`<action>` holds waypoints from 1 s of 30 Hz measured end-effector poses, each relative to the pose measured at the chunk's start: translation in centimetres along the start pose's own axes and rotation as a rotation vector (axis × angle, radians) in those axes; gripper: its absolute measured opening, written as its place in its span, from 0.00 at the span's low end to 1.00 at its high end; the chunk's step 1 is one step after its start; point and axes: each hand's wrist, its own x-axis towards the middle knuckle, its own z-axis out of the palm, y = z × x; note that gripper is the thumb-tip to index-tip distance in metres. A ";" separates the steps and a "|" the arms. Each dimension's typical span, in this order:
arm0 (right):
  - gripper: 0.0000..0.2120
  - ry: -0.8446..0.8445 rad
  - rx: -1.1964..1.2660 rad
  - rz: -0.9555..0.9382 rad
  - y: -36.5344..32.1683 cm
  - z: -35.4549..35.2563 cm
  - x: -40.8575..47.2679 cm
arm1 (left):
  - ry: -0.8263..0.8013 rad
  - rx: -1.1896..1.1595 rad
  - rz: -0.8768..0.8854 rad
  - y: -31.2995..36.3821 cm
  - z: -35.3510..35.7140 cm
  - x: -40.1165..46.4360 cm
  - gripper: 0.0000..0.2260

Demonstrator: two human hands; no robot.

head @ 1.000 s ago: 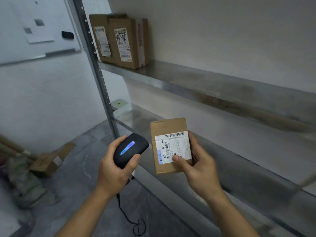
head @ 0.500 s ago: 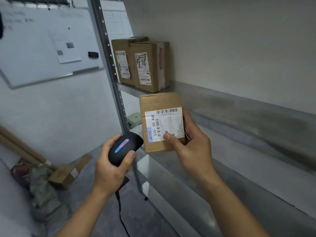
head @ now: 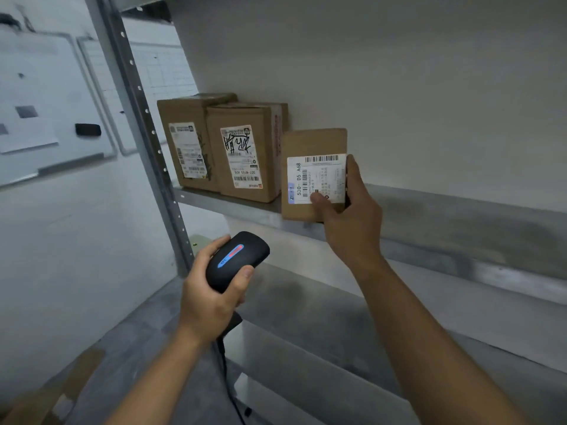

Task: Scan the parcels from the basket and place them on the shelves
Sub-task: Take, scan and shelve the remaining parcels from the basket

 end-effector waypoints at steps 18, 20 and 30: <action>0.42 0.116 -0.540 0.051 3.0 6.0 2.7 | -0.211 -0.164 -0.065 -4.8 0.0 6.7 0.27; 0.42 0.117 -0.592 0.072 2.7 6.1 2.8 | -0.225 -0.171 -0.059 -5.0 0.0 6.9 0.26; 0.39 0.121 -0.696 0.045 1.8 3.6 0.7 | -0.314 -0.203 -0.056 -5.4 1.5 6.4 0.28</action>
